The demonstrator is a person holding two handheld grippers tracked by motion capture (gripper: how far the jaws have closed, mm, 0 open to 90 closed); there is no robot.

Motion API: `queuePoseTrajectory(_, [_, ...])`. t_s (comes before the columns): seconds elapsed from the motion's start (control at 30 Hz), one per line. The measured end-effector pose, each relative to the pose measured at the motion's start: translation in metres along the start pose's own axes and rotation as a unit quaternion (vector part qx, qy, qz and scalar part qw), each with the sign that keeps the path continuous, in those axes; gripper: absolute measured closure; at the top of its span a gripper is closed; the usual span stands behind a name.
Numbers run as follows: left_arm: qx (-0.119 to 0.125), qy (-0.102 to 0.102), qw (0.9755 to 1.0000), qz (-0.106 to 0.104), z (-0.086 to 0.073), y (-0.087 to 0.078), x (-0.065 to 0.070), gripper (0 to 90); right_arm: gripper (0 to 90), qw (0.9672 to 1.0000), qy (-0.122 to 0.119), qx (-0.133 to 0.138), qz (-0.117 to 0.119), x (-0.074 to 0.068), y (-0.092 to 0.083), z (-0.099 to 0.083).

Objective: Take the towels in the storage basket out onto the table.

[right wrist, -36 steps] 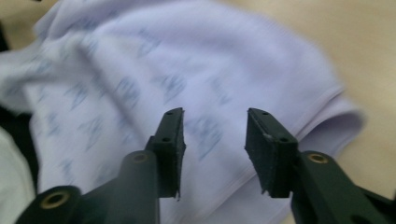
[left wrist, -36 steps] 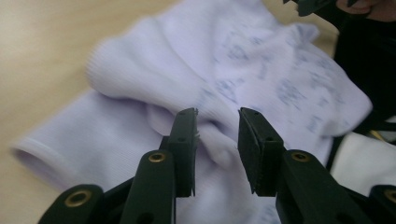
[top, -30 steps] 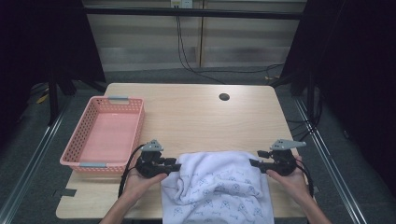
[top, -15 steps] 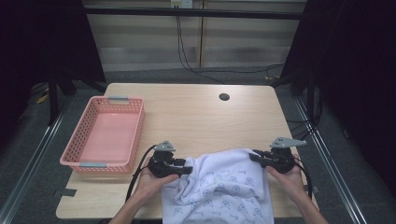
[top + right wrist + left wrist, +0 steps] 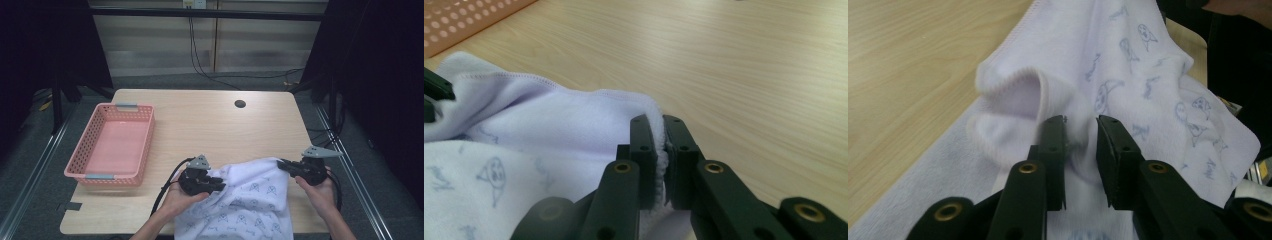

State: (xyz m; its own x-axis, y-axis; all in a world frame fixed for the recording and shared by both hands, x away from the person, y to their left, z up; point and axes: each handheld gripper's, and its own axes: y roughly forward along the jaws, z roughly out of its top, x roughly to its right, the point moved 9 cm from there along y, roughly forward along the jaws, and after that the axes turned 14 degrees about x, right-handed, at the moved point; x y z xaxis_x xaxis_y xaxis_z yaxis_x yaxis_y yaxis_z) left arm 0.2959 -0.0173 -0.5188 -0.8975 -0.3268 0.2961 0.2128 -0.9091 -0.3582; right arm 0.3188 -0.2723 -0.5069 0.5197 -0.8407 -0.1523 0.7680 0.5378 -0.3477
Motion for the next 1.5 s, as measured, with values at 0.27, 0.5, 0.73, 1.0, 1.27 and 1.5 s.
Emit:
queuePoseTrajectory(0.27, [0.036,-0.038,0.9966,0.064,0.004,-0.027,-0.04,66.2,79.6,0.9992,0.003,-0.04,-0.009,0.012,0.001,-0.026])
queuePoseTrajectory(0.5, [-0.024,-0.044,0.9971,0.057,-0.007,0.009,-0.047,48.7,73.5,0.9991,0.002,-0.043,0.0,0.009,0.006,-0.026])
queuePoseTrajectory(0.73, [-0.03,0.021,0.9988,0.033,-0.001,0.03,-0.016,53.8,73.2,0.9993,0.0,-0.034,0.013,0.002,0.004,-0.022])
queuePoseTrajectory(1.0, [-0.028,0.015,0.9988,0.038,0.002,0.045,-0.019,49.2,66.7,0.9992,-0.001,-0.025,0.032,-0.003,0.0,-0.018])
queuePoseTrajectory(1.27, [-0.042,0.023,0.9983,0.032,-0.007,0.062,-0.022,70.3,59.0,0.999,-0.002,-0.03,0.035,-0.005,0.001,-0.019])
queuePoseTrajectory(1.5, [0.003,-0.003,0.9997,0.024,0.009,0.043,-0.023,79.9,59.7,0.9994,0.033,0.006,0.006,0.014,-0.002,-0.007])
